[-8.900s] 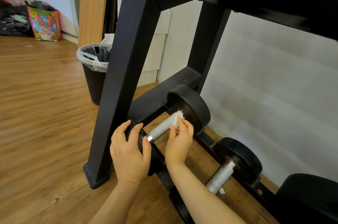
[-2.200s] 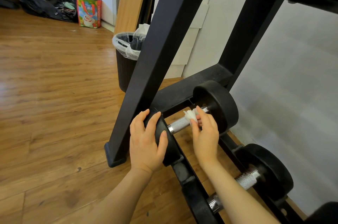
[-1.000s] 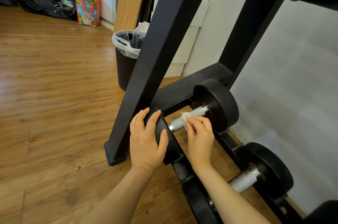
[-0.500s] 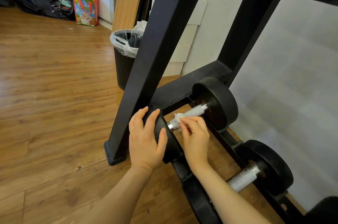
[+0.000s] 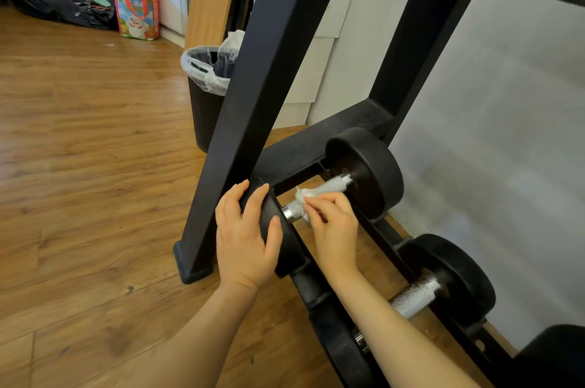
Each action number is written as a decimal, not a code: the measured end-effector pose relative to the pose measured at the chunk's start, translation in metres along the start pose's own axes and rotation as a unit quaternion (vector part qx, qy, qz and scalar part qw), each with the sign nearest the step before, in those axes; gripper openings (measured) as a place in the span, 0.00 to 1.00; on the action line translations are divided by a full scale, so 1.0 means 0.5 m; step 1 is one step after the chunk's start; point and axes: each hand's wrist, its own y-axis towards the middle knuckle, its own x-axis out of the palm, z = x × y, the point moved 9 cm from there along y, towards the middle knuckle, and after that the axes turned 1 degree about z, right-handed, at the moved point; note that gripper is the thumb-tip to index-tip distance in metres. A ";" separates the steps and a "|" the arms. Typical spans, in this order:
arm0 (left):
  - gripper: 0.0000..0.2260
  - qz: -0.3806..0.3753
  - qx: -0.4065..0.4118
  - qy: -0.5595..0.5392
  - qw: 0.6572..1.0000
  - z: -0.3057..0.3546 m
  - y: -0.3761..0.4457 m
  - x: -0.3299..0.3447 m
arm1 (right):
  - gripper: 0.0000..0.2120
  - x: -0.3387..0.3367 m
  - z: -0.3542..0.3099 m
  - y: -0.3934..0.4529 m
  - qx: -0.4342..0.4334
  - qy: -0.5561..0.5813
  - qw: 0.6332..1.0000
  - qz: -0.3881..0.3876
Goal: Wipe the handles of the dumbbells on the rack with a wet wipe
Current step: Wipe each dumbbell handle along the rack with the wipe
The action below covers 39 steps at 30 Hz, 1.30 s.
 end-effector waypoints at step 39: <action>0.23 -0.010 0.006 0.009 1.000 -0.002 0.000 0.000 | 0.13 0.086 -0.081 0.040 -0.149 -0.141 0.914 -0.350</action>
